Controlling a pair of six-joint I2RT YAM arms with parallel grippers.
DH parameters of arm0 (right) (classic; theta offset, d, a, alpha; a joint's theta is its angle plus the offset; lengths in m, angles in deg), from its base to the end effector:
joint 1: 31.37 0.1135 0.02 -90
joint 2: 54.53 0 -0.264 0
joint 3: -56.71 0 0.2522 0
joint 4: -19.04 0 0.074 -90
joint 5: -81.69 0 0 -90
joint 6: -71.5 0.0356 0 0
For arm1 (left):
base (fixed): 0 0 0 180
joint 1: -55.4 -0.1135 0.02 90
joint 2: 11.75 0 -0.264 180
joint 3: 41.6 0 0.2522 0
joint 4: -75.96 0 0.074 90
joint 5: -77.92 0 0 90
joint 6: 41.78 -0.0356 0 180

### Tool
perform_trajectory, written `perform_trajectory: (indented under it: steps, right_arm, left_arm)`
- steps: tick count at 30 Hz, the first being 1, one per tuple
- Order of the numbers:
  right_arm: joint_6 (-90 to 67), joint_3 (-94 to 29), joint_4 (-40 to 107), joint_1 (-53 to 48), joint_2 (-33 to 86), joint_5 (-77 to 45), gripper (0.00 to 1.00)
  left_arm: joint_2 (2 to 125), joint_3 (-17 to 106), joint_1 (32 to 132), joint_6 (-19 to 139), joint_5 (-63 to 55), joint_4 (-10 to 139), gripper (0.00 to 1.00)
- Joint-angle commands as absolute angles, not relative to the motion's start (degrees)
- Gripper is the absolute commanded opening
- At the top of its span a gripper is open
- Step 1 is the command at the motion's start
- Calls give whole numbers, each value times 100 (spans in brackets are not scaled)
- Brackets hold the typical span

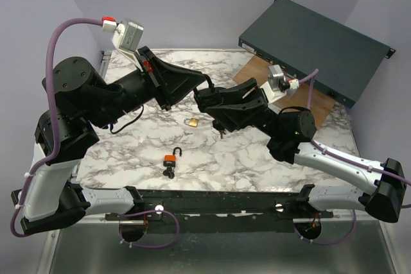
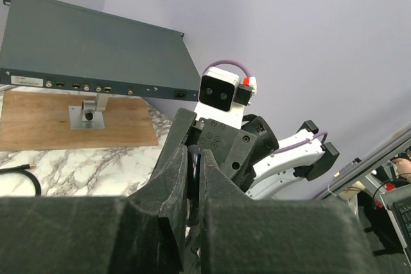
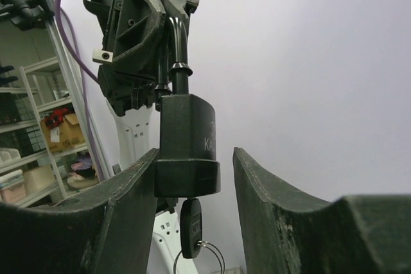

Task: Lock with the key
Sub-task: Lock the lock.

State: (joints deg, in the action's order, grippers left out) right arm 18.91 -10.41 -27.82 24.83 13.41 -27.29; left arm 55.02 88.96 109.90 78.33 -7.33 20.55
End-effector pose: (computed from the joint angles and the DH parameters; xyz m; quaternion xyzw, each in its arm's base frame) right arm 0.1282 0.2123 0.4321 -0.2111 0.3393 0.7090 0.5811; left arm 0.0763 -0.1121 0.5983 0.1686 0.6316 -0.5290 0.5411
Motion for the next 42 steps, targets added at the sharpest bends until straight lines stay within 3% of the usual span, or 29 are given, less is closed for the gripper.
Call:
perform_trajectory:
  steps: [1,5,12,24,33,42]
  right_arm:
    - [1912,-1096,-2960,2515,1322,-2531,47]
    - [1925,-1118,-2848,2514,1314,-2510,35]
    - [1715,-1476,-1466,2515,980,-2684,1]
    - [1045,-2914,2570,2521,435,-2832,1]
    - [825,-3830,4047,2514,698,-2674,1]
    - [1144,-4304,4211,2515,955,-3093,1]
  left_arm:
    - [5446,9160,10998,7951,-578,2626,0]
    - [5437,9148,10998,7942,-564,2631,0]
    - [5196,8814,10998,7569,-450,2353,0]
    - [4819,8022,10998,6333,-768,1091,0]
    - [4856,7725,10998,6108,-923,971,0]
    - [4427,6672,11007,6068,-1117,1705,0]
